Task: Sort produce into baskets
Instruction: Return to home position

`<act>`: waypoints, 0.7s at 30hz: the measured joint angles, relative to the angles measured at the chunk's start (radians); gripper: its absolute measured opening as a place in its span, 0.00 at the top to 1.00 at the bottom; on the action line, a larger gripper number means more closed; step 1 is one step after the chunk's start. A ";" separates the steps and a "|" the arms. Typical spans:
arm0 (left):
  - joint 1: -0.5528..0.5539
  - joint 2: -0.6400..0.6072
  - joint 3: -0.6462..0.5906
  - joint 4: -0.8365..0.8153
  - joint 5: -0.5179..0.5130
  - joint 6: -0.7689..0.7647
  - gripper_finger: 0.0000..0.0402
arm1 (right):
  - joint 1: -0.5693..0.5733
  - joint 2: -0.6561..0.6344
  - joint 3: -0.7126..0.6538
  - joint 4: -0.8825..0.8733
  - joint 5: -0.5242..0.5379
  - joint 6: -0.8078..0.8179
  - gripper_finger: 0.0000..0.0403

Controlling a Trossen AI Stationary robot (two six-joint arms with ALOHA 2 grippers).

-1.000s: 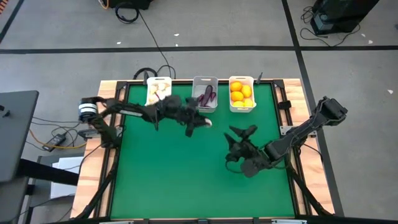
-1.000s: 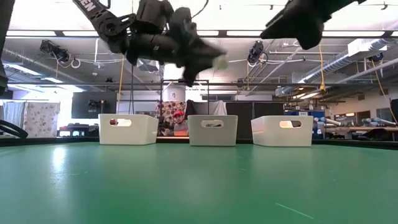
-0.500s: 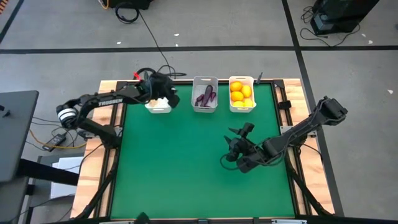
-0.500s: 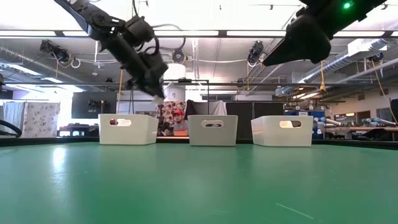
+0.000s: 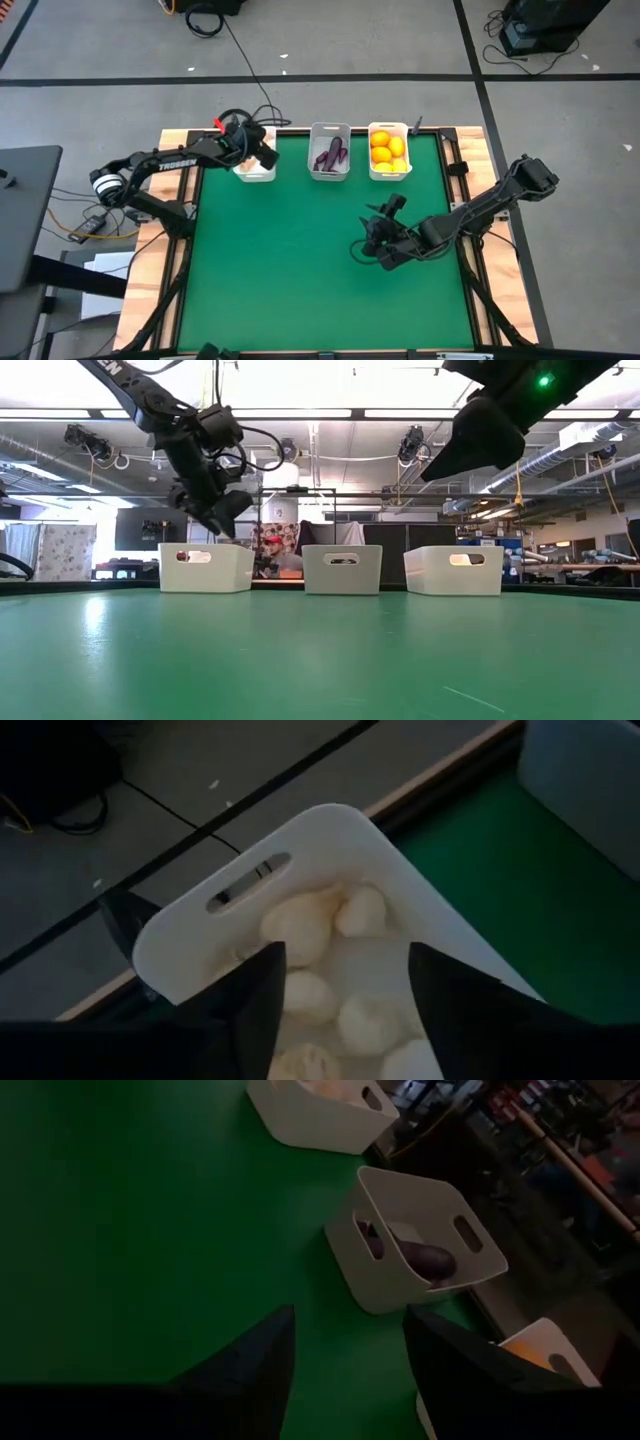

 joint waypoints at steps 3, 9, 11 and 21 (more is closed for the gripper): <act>-0.013 -0.004 0.000 0.000 0.005 0.002 0.42 | -0.008 0.000 0.000 -0.001 0.000 0.012 0.50; -0.066 -0.059 -0.001 0.014 0.036 0.053 0.41 | -0.027 -0.027 0.000 -0.018 -0.026 0.064 0.51; -0.093 -0.093 0.000 0.020 0.077 0.066 0.42 | -0.036 -0.051 0.000 -0.024 -0.066 0.065 0.54; -0.349 -0.341 -0.093 0.107 0.137 0.081 0.54 | -0.060 -0.224 -0.001 0.004 -0.207 -0.038 0.96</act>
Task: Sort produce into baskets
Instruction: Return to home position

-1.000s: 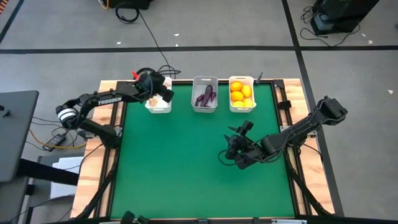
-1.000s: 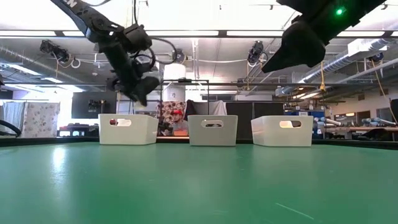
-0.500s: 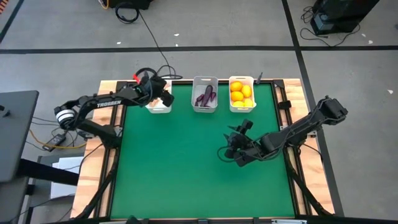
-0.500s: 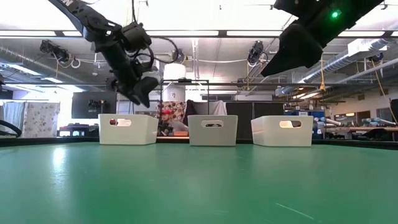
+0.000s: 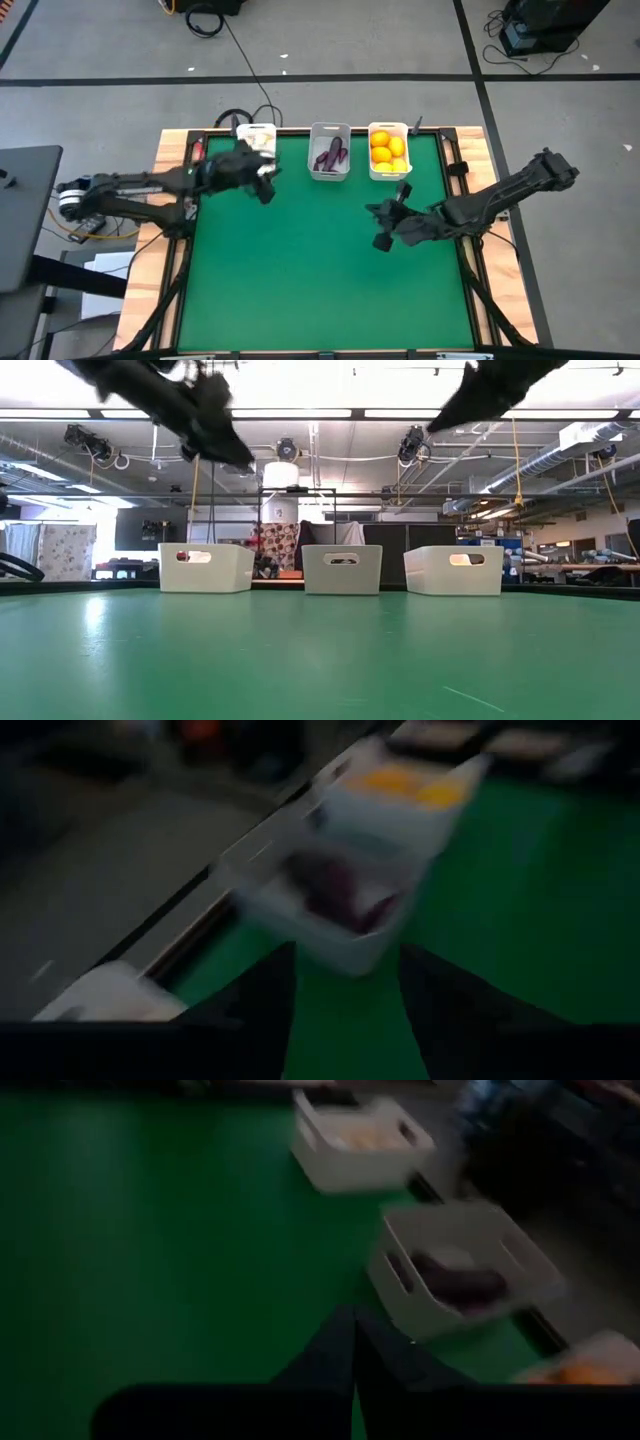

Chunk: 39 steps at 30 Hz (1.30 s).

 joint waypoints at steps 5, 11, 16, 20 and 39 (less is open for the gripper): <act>-0.158 -0.191 -0.204 0.244 0.044 0.002 0.61 | -0.018 -0.155 -0.121 0.311 -0.194 -0.148 0.97; -0.248 -0.401 -0.396 0.376 0.096 0.056 0.66 | -0.125 -0.359 -0.315 0.568 -0.435 -0.197 0.99; -0.253 -0.563 -0.423 0.291 0.097 0.054 0.67 | -0.212 -0.524 -0.436 0.568 -0.492 -0.164 0.99; -0.252 -0.653 -0.423 0.221 0.097 0.054 0.67 | -0.259 -0.622 -0.519 0.581 -0.563 -0.129 0.99; -0.253 -0.714 -0.596 0.348 0.171 0.024 0.67 | -0.277 -0.772 -0.722 0.688 -0.604 -0.076 0.99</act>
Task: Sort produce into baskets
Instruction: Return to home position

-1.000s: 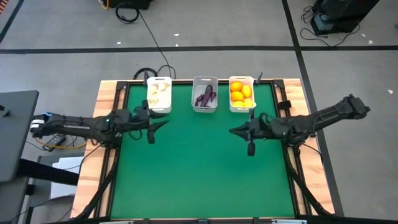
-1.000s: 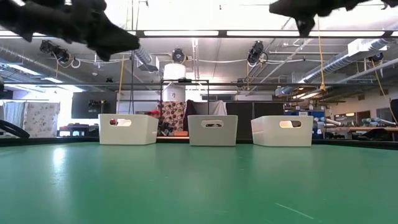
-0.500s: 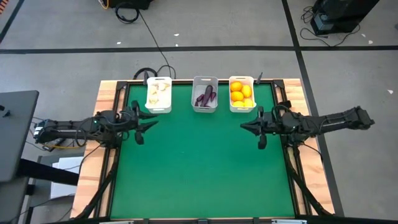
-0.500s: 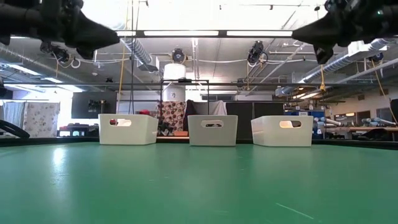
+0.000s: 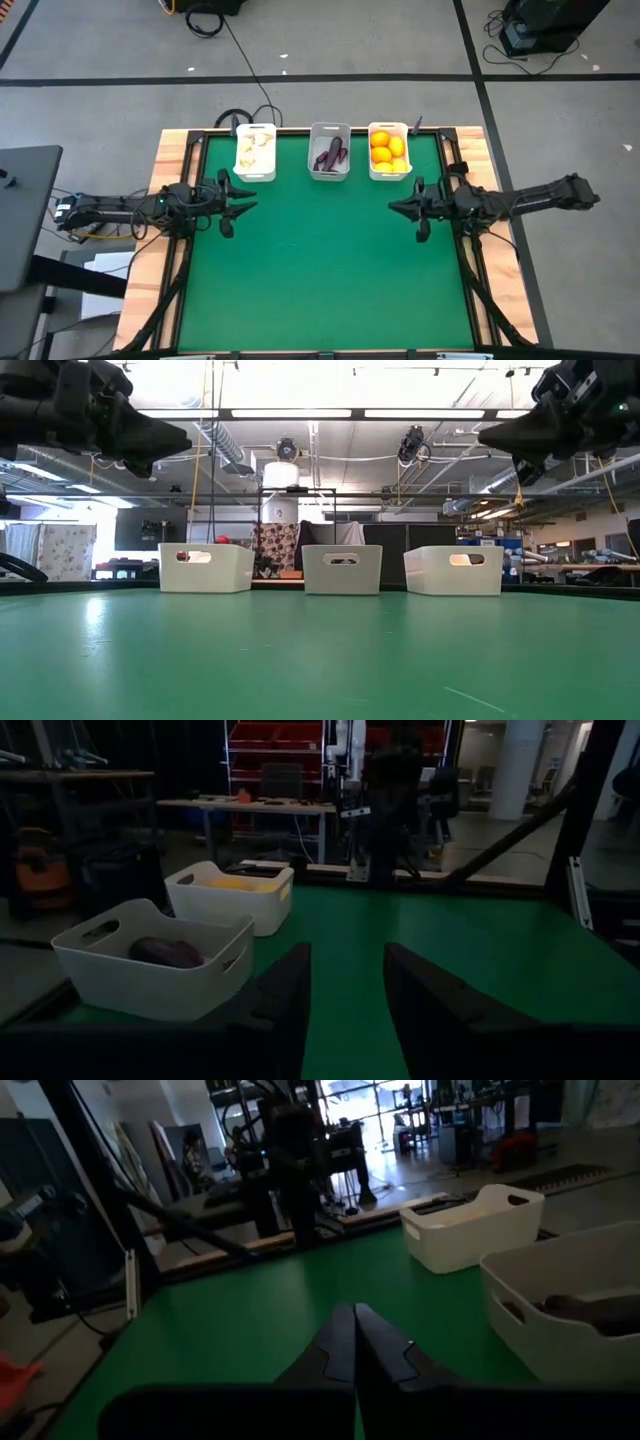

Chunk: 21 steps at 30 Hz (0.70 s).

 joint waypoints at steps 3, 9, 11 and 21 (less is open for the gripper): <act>0.000 0.000 0.000 0.002 0.009 0.000 0.67 | 0.000 0.000 -0.033 0.036 0.000 0.012 0.99; 0.000 0.000 -0.048 0.081 0.011 0.000 0.67 | 0.000 0.001 -0.107 0.166 0.000 0.015 0.99; -0.001 0.001 -0.090 0.150 0.011 -0.001 0.67 | 0.000 0.000 -0.126 0.199 0.000 0.016 0.99; -0.031 -0.001 -0.114 0.166 0.011 0.006 0.67 | 0.002 0.002 -0.137 0.188 -0.023 0.009 0.99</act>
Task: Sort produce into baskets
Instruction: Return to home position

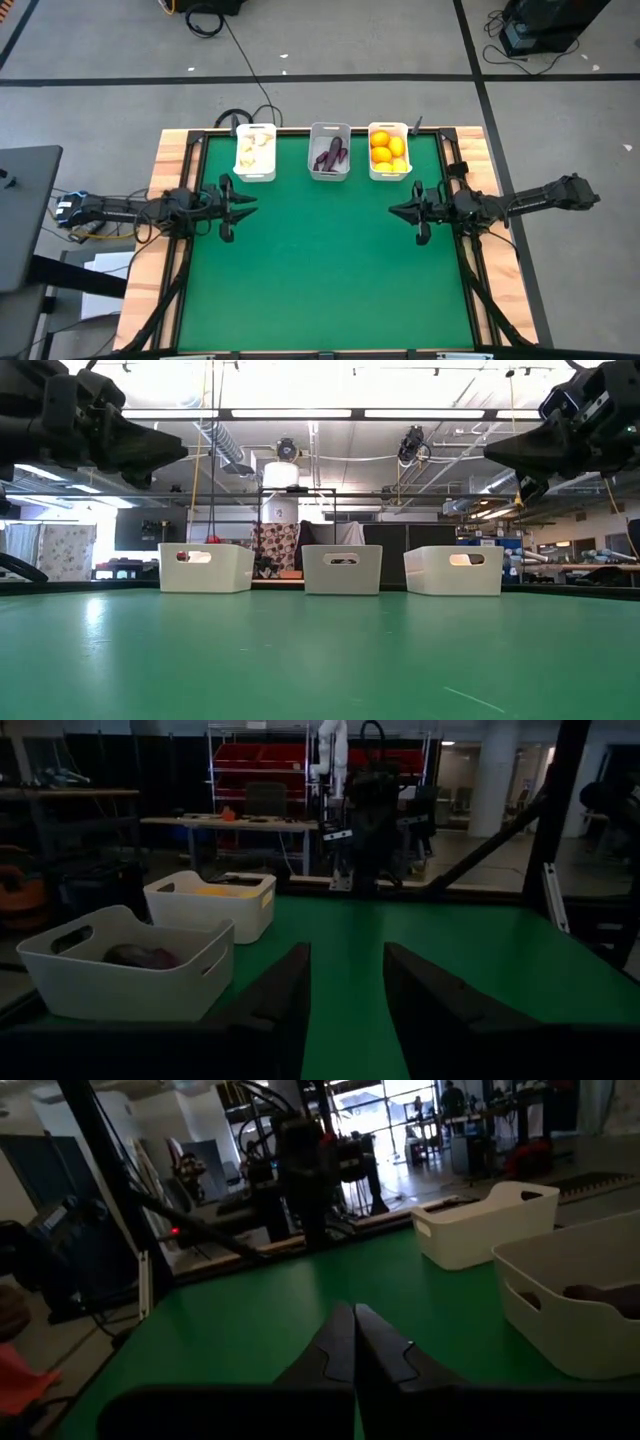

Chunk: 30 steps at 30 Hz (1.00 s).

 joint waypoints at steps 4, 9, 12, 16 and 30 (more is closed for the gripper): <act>-0.013 -0.016 0.000 -0.003 -0.001 0.000 0.67 | 0.000 -0.001 0.000 0.004 0.004 -0.002 0.99; -0.016 -0.091 0.026 -0.139 -0.009 0.002 0.67 | 0.000 -0.020 0.000 0.002 0.013 -0.011 0.99; -0.016 -0.172 0.068 -0.273 -0.012 0.001 0.67 | 0.000 -0.053 0.000 -0.009 0.014 -0.027 0.99; -0.016 -0.313 0.089 -0.403 -0.012 0.000 0.67 | 0.000 -0.118 0.000 -0.071 0.023 -0.047 0.99; -0.053 -0.324 0.099 -0.455 -0.016 -0.003 0.67 | 0.002 -0.369 0.000 -0.231 0.024 -0.057 0.99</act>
